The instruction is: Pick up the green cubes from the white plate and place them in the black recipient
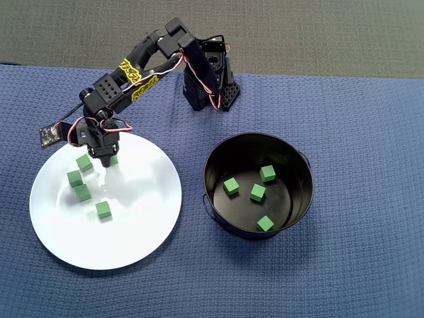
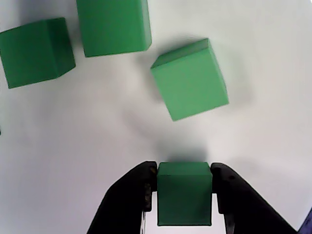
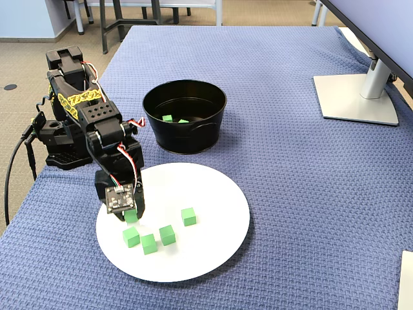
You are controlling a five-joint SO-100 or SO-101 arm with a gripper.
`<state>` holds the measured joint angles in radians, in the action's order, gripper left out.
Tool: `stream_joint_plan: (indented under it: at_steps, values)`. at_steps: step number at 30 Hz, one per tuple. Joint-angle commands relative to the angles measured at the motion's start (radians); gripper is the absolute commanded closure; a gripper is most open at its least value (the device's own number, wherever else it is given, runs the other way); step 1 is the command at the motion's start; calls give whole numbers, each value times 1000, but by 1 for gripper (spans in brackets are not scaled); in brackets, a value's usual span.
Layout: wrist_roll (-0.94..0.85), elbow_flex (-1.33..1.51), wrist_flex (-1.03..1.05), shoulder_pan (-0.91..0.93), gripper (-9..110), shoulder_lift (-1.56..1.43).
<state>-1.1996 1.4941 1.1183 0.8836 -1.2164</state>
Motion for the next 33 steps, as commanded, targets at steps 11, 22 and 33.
stream_joint_plan:
  at_steps: [11,22,33]
  values:
    - [327,-101,293,-121,101,-408]
    - [649,55,405,-373,101,-830]
    - [959,204,373,-742,101,-1062]
